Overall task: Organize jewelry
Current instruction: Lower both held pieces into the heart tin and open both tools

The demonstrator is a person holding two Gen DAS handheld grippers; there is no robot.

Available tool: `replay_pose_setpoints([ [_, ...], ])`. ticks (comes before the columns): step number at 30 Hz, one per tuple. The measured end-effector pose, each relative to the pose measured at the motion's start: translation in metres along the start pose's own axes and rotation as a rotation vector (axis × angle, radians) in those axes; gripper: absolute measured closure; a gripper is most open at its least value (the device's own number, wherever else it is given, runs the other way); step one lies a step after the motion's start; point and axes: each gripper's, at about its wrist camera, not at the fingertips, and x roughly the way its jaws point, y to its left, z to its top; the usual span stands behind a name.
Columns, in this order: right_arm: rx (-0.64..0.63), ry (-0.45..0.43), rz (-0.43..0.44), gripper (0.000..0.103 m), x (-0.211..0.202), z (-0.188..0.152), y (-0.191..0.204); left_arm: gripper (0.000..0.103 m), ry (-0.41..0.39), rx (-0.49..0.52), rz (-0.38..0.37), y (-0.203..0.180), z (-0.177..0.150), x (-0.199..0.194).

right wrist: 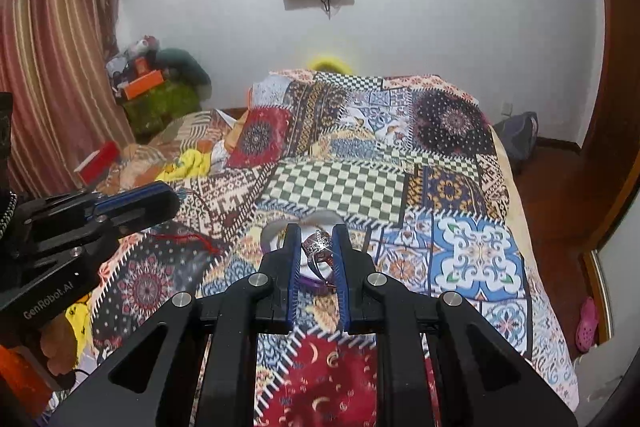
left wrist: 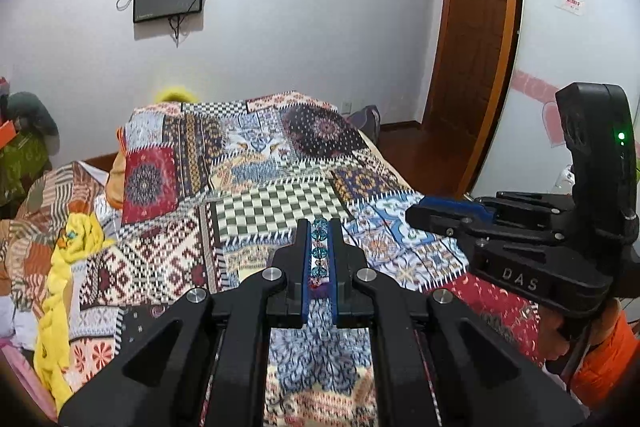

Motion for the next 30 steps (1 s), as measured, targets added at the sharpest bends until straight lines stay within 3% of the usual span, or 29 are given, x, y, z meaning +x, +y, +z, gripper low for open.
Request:
replay_pose_setpoints([
  [10, -0.02, 0.019, 0.008, 0.089, 0.03, 0.005, 0.0, 0.097, -0.009, 0.024, 0.01, 0.001, 0.018, 0.03],
  [16, -0.019, 0.069, 0.007, 0.089, 0.054, 0.005, -0.007, 0.097, 0.013, -0.011, -0.02, 0.01, 0.022, 0.051],
  [30, -0.023, 0.169, 0.013, 0.089, 0.092, 0.004, -0.02, 0.097, 0.207, -0.101, -0.056, 0.036, -0.013, 0.125],
])
